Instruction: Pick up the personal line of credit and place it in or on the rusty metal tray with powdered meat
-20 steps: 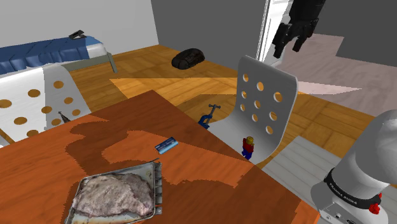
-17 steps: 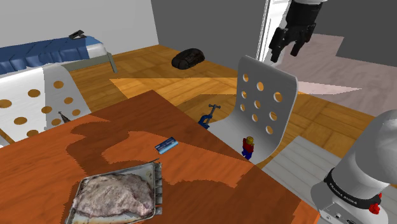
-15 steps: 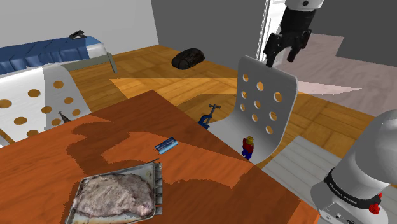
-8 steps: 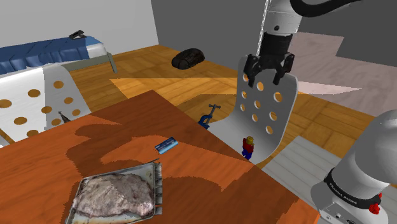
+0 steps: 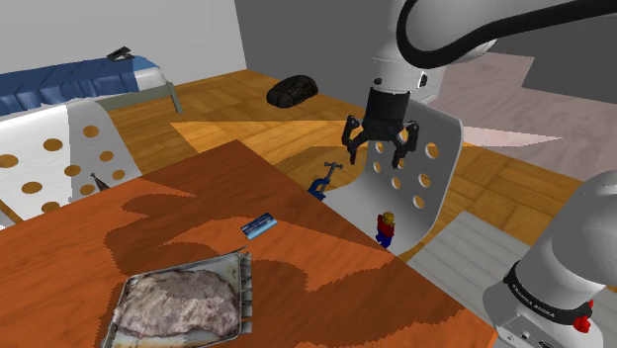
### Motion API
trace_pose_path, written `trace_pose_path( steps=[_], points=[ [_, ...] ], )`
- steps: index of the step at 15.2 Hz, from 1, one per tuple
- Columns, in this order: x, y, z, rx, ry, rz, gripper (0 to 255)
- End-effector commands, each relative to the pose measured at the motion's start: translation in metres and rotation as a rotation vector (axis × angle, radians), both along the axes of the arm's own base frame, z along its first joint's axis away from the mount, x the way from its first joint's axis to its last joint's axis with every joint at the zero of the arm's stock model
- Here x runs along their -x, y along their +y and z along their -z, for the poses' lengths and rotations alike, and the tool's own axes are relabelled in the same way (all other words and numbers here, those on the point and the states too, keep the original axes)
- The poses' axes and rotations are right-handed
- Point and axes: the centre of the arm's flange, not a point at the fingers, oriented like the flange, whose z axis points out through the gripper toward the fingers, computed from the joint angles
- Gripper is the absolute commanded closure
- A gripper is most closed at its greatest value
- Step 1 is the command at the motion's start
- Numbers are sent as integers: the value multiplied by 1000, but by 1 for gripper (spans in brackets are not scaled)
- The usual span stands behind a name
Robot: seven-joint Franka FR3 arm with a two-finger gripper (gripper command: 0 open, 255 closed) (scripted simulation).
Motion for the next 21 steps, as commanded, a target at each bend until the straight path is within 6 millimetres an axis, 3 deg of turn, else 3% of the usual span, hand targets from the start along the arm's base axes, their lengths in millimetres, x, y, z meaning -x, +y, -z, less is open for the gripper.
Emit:
trace_pose_path(
  steps=[1, 11, 21],
  points=[
    [-8, 20, 11, -32, 26, 66, 0],
    [-64, 102, 76, -182, 149, 377, 0],
    [-136, 174, 136, -333, 273, 688, 0]
  ],
)
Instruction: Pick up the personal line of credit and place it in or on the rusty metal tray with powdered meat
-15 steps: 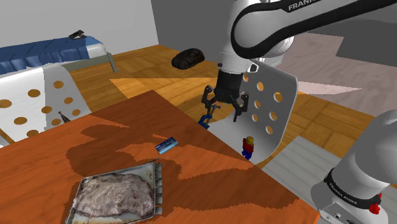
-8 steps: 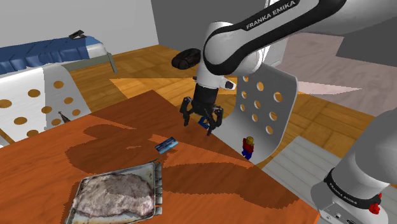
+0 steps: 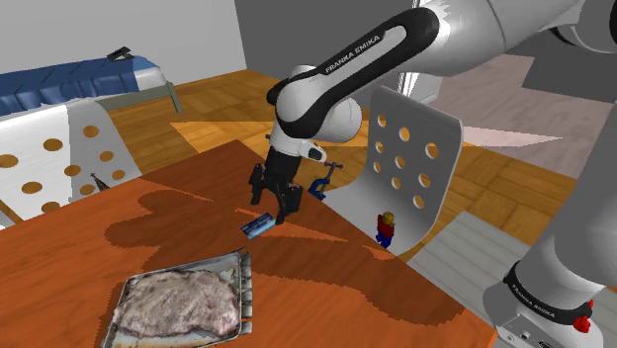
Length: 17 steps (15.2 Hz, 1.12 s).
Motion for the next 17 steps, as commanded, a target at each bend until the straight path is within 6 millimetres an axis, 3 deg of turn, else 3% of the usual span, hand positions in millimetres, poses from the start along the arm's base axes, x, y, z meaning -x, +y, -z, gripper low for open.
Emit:
trace_pose_path(
  steps=[1, 3, 10, 17],
  points=[
    [-16, 11, 15, -31, 26, 66, 0],
    [-27, 19, 23, -51, 43, 107, 0],
    [-25, 41, 56, -51, 43, 107, 0],
    [-25, 41, 56, -51, 43, 107, 0]
  ],
)
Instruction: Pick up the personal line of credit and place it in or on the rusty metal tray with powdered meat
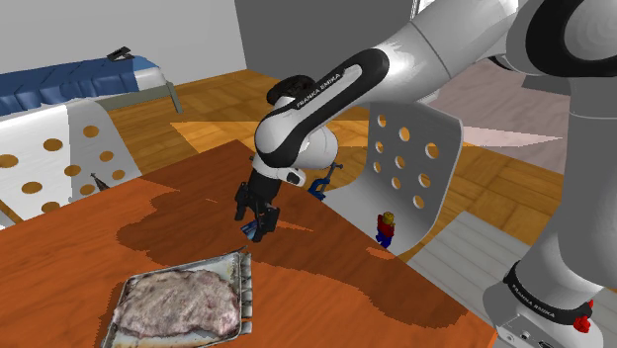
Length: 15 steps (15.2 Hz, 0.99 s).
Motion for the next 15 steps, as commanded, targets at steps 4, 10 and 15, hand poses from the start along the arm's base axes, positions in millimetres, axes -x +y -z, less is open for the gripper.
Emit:
trace_pose_path(
  steps=[4, 10, 15],
  points=[
    [0, -1, 0, 0, 0, 0, 255],
    [-1, 1, 0, 0, 0, 0, 255],
    [0, 0, -21, 0, 0, 0, 255]
  ],
)
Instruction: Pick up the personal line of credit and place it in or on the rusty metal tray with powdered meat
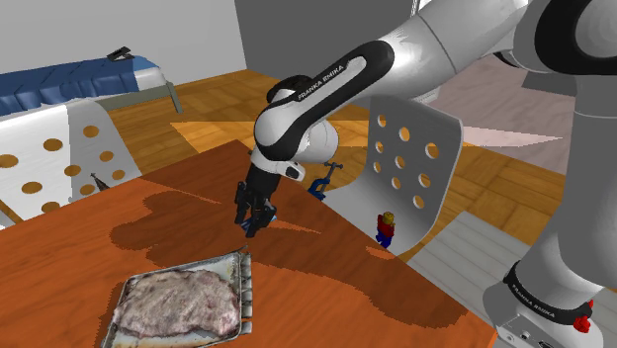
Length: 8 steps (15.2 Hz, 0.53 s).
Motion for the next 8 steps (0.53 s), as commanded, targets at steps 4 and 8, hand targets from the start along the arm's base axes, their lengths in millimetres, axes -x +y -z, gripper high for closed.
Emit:
trace_pose_path(
  steps=[4, 8],
  points=[
    [0, 0, -26, 0, 1, 0, 255],
    [0, 0, -48, 0, 1, 0, 255]
  ],
)
